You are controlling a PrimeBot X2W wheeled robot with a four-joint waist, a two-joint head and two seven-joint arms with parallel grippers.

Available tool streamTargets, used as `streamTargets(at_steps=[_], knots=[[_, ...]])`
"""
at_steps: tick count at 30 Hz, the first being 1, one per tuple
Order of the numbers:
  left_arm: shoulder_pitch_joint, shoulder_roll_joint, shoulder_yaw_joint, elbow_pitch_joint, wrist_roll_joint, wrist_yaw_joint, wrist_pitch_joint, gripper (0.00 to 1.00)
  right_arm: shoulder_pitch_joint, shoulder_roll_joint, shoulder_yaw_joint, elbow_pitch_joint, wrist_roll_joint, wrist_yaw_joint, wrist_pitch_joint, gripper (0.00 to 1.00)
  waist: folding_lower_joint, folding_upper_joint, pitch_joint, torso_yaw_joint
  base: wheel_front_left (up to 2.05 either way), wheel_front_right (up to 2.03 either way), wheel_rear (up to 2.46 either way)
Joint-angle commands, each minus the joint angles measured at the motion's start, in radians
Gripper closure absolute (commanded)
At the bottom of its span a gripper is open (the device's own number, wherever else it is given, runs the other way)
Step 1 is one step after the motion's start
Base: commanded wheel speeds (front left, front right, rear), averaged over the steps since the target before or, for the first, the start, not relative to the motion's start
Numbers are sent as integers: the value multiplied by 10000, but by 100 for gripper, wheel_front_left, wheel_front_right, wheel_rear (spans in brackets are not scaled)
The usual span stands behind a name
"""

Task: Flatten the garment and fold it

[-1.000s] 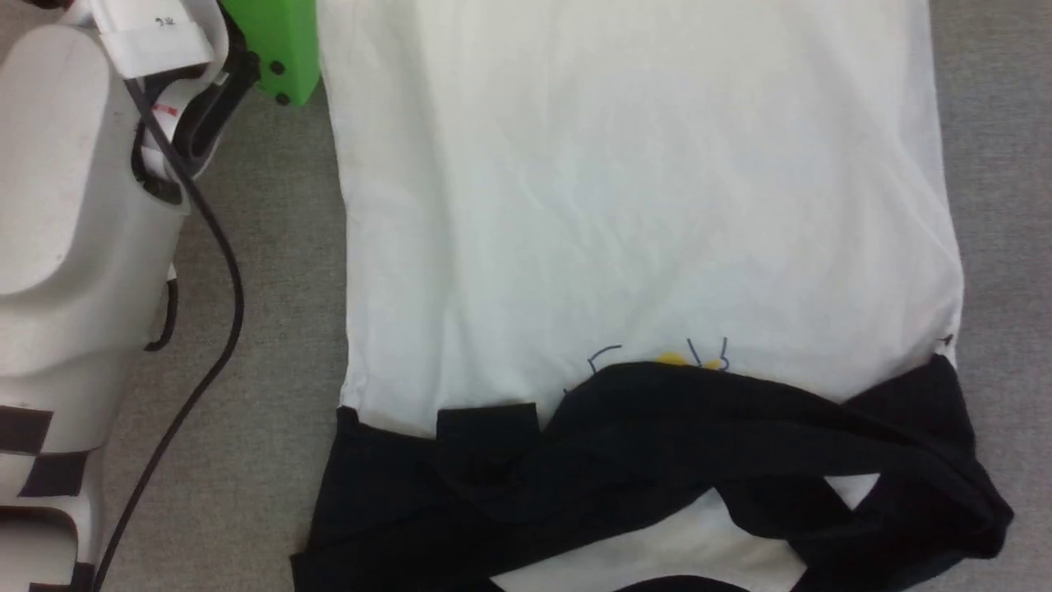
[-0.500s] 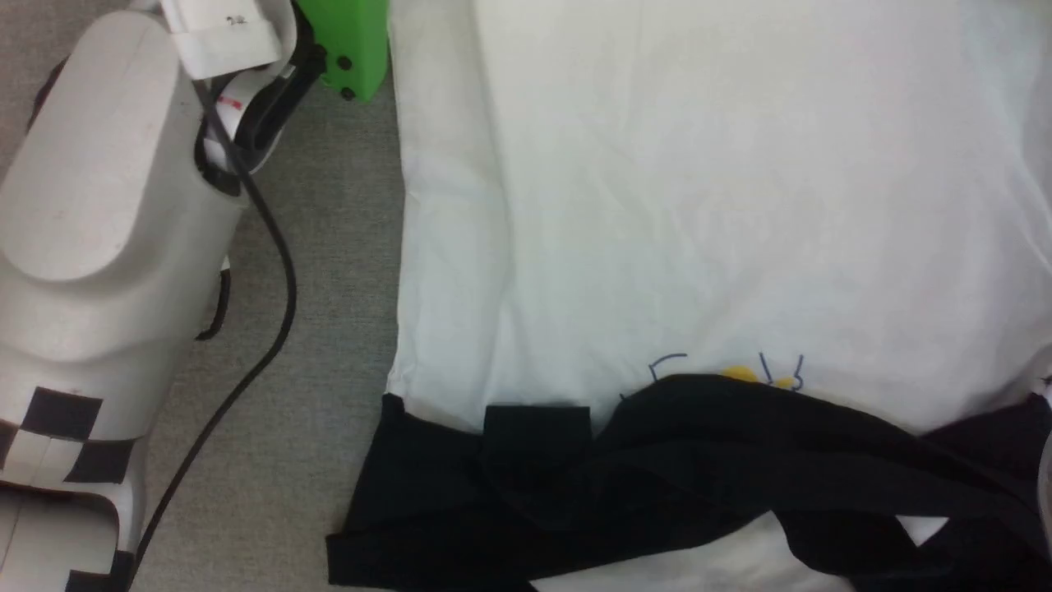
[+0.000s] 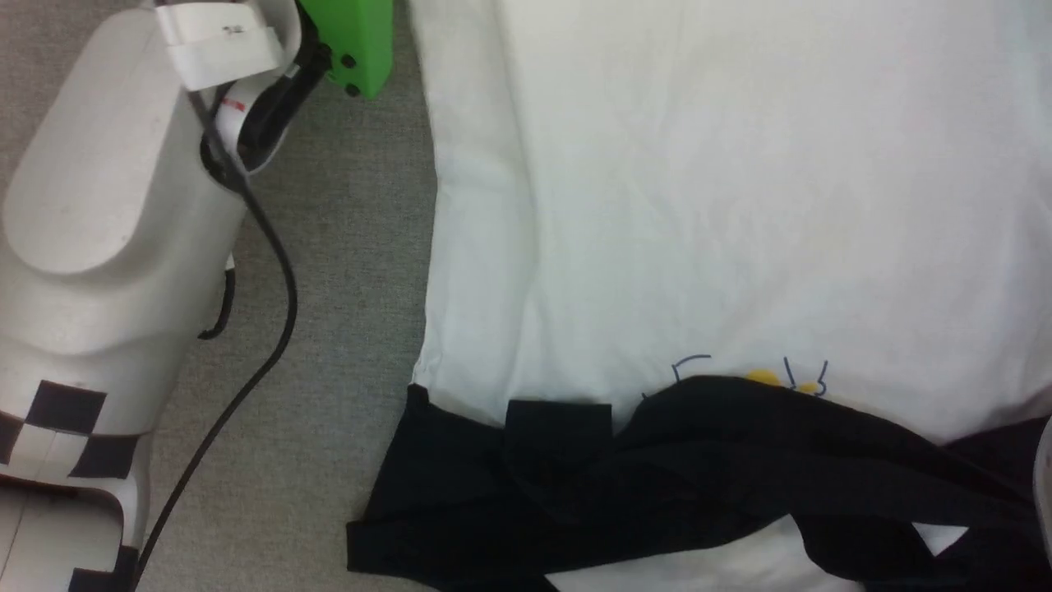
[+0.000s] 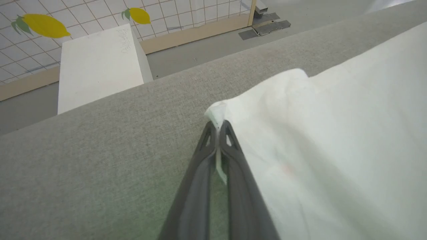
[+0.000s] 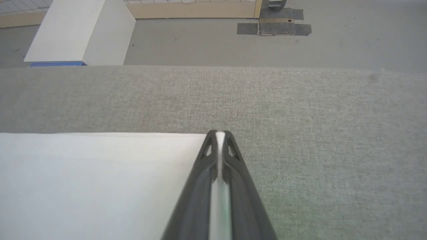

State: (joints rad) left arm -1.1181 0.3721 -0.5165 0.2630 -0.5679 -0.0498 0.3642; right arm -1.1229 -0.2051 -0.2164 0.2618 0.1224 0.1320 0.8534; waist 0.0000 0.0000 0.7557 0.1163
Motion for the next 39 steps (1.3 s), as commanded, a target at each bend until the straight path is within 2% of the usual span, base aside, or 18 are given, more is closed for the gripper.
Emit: streamTargets(at_steps=[1,8,12,21,22,32,36,39], knots=[[-162,46,136,42,61,120,-286,100,71,-19,-70,-76,-5,-13,-155,100,0,0,-205,-86,0,0,0],[61,137,620,206,63,336,-1573,100,514,-317,-202,-293,700,-13,-997,100,0,0,-902,-361,0,0,0],[494,369,843,54,-43,342,-2026,100,1167,-479,-127,-581,1331,-13,-1379,100,0,0,-1413,-550,0,0,0],[2750,896,1019,-1587,-373,329,-2922,100,3773,-671,-31,-2370,2983,-13,-1872,100,0,0,-3010,-682,0,0,0],[3829,1052,1005,-2413,-517,442,-3089,100,4815,-535,-75,-3161,3382,-13,-1881,100,0,0,-3605,-683,0,0,0],[7683,2013,1004,-5478,-638,1271,-3273,100,8470,497,-554,-5877,4044,-13,-1574,100,0,0,-5241,-727,0,0,0],[8804,2403,658,-6128,-239,1382,-3379,100,9740,918,-662,-6612,4162,-13,-1557,100,0,0,-5495,-704,0,0,0],[9476,2419,268,-6266,-71,1352,-3571,100,10599,1082,-522,-6876,4259,-13,-1663,100,0,0,-5573,-694,0,0,0]])
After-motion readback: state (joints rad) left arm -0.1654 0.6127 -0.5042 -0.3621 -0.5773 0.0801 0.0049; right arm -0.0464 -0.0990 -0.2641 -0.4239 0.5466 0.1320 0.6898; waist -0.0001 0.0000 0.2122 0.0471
